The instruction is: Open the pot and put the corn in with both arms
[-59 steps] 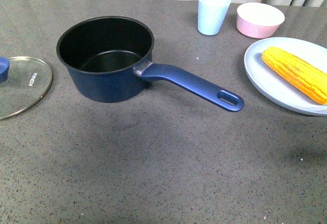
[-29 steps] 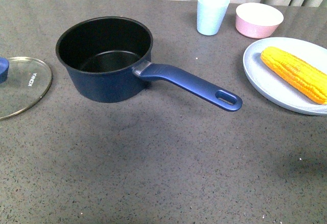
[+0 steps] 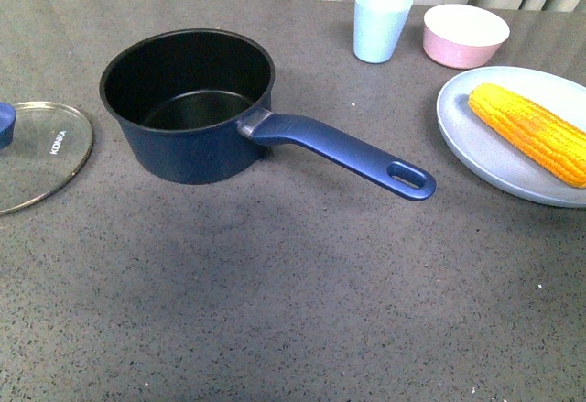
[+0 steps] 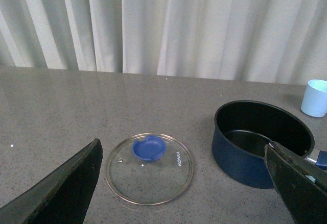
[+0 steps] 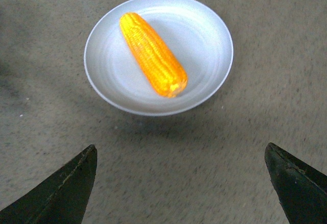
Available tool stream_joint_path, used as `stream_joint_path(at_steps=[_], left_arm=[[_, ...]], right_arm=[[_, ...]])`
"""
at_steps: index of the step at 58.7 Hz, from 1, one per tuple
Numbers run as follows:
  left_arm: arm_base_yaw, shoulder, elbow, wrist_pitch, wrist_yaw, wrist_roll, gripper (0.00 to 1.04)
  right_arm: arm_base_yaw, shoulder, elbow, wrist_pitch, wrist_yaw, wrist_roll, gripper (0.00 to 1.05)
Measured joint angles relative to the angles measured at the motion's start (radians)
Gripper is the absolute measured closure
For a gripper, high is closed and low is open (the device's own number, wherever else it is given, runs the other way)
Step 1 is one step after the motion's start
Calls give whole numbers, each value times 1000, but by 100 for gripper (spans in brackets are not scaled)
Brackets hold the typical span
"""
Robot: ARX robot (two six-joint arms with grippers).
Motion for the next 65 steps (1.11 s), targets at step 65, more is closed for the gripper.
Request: stream_joint_path(at_steps=[65], left_arm=[[0,0,0,0,0,0,9]], right_arm=[[226,928,510,110,135,-249,43]])
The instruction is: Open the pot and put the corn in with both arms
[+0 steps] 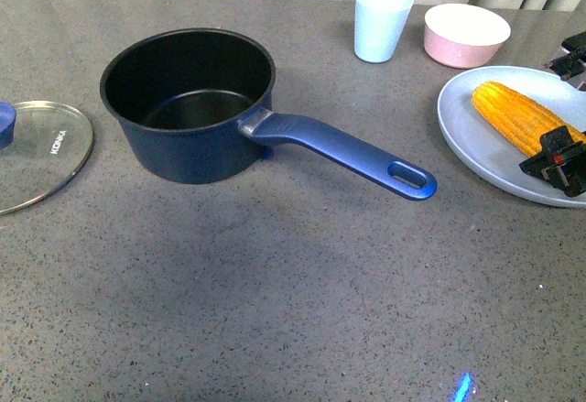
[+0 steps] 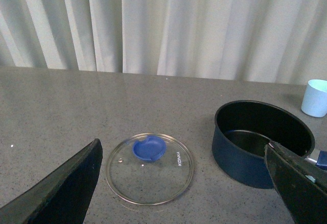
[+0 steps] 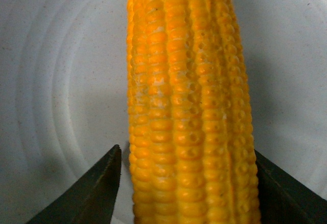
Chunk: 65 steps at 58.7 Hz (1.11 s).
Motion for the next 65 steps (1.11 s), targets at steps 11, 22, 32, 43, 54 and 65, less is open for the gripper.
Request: stream_joint_path(at_steps=[11,22,32,43,54,65], left_arm=[[0,0,0,0,0,0,9],[0,0,0,0,0,0,9],[0,0,0,0,0,0,9],[0,0,0,0,0,0,9],[0,0,0,0,0,0,9],[0,0,0,0,0,0,9]], right_arm=[[3,-10,0,-9,-27,0,65],[28,-138,-7,-67,-132,21,76],[126,-232,48,-100,-183,87,79],[303,-188,159,-121,-200,137,82],[427,-83,285,-143,-188,166,82],[512,20,415,-190,-164,185,82]])
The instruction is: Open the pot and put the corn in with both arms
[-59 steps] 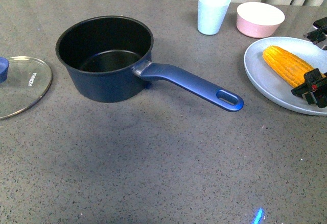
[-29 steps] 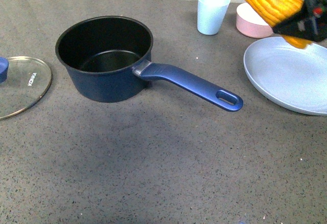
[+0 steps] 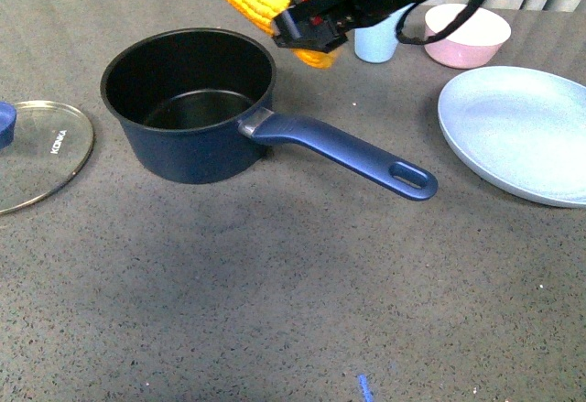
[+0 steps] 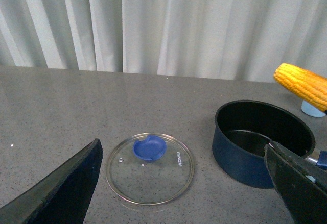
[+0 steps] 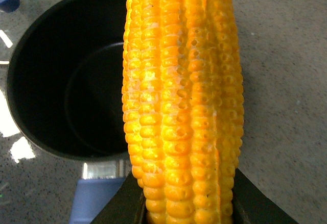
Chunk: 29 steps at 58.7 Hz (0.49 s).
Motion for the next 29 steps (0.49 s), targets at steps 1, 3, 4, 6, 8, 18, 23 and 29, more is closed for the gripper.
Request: stream_joint_path(at_steps=[1,3,4,6,8,18,23,29], left_arm=[[0,0,0,0,0,0,9],[0,0,0,0,0,0,9],[0,0,0,0,0,0,9],[0,0,0,0,0,0,9],[0,0,0,0,0,0,9],[0,0,0,0,0,0,9],[0,0,0,0,0,0,9],[0,0,0,0,0,0,9]], right_arm=[[8,11,16,-6,3,0,82],[16,23,31,-12,7,0,82],[24,34,47,-19,10,0,82],[35,51,70,-28,14,0,82],[43,61,85,-34,17,0,82],[91,129,182,-80,37,-1,82],[113,160,224,-91,48,0,82],[134,192,261,-98,63,2,82]])
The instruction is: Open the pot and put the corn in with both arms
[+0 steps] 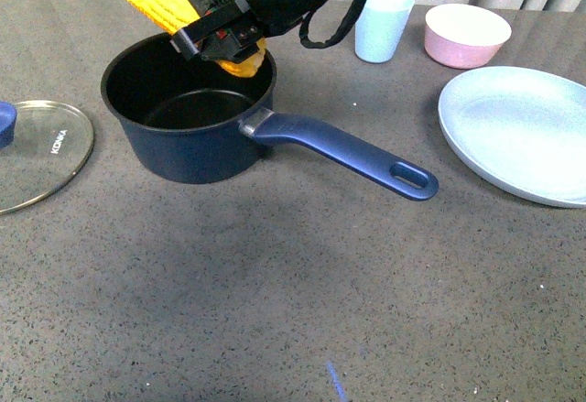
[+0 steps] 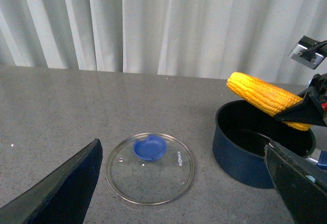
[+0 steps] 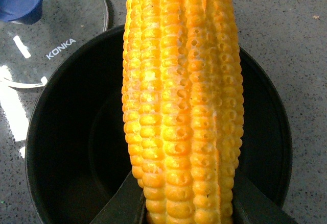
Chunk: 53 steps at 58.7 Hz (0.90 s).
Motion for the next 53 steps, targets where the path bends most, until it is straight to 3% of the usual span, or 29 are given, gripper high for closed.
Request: stream_joint_path(at_steps=[2,5,9,28,43,53], left_arm=[[0,0,0,0,0,0,9],[0,0,0,0,0,0,9],[0,0,0,0,0,0,9],[0,0,0,0,0,0,9],[0,0,0,0,0,0,9],[0,0,0,0,0,0,9]], right_arm=[[2,4,5,-2,1,0,79],[9,16,16,-8,12,3,65],[11,21,16,-9,15,3,54],[9,21,-5,4,22,11,8],[-25,-54,-121,82,9,40,9],[-105,-264,-313,225,-25,87,9]])
